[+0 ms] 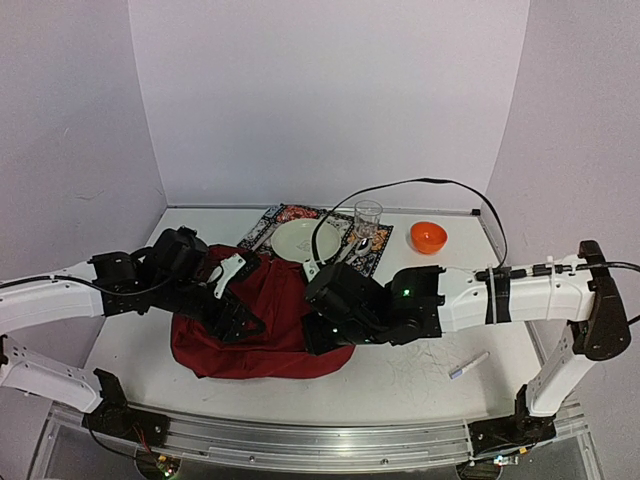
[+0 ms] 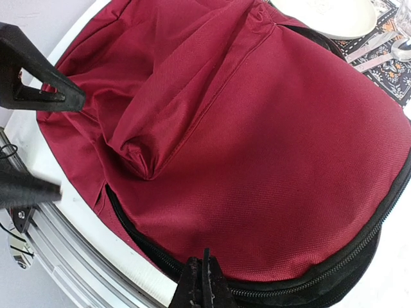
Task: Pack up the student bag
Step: Hold the largest pocket of the student bag.
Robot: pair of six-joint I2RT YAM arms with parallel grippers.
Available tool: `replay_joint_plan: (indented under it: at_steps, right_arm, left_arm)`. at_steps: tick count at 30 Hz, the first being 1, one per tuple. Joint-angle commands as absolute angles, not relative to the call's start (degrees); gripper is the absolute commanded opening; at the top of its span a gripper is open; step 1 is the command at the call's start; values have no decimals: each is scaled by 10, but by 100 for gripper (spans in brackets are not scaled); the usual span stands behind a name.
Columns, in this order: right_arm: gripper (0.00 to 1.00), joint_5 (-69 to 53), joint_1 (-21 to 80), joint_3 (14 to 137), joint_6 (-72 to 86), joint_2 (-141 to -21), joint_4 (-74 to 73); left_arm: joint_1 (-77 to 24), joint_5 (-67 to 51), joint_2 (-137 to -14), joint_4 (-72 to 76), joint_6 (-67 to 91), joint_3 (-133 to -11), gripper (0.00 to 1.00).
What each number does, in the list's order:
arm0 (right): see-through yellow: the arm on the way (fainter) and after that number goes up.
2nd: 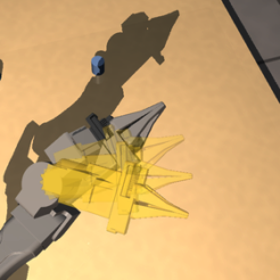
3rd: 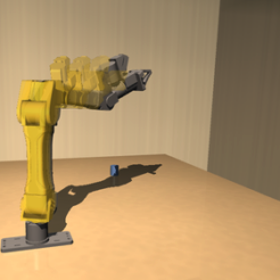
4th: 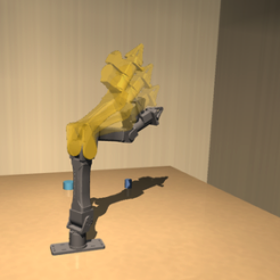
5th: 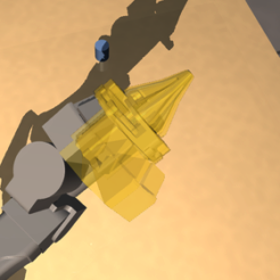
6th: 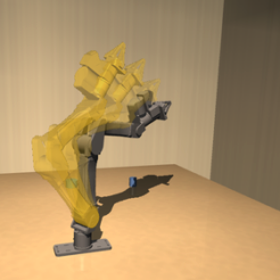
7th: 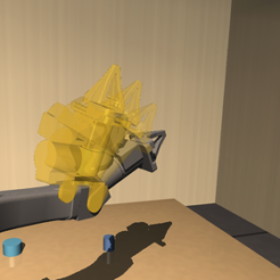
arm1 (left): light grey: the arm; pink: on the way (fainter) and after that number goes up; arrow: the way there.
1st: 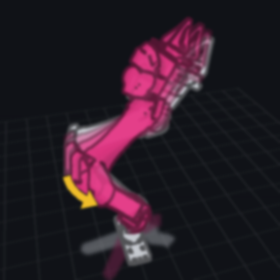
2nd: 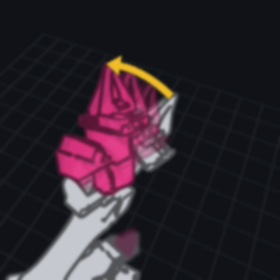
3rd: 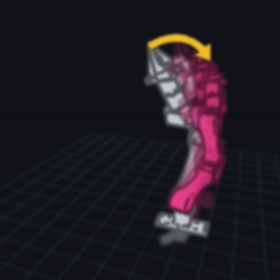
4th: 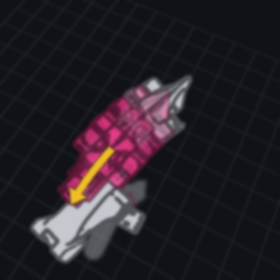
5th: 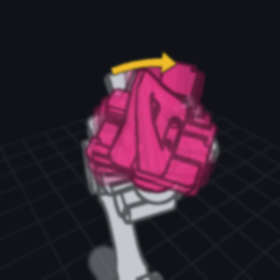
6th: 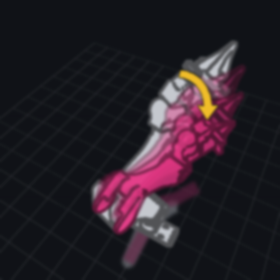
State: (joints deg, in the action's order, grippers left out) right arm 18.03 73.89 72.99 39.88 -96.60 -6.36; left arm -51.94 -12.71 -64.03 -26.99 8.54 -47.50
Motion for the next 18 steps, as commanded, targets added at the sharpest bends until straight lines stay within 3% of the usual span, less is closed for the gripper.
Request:
replay_joint_plan:
  at_steps: [1,9,18]
  right_arm:
    - [0,180,736,727,409,-948,-53]
    - [0,175,735,722,414,-944,-45]
    - [0,173,735,699,429,-928,-31]
  left_arm:
    - [-548,-160,-627,-202,-62,-465,73]
    - [-592,-170,-637,-147,-202,-430,73]
    - [-615,-176,-687,-43,-228,-371,73]
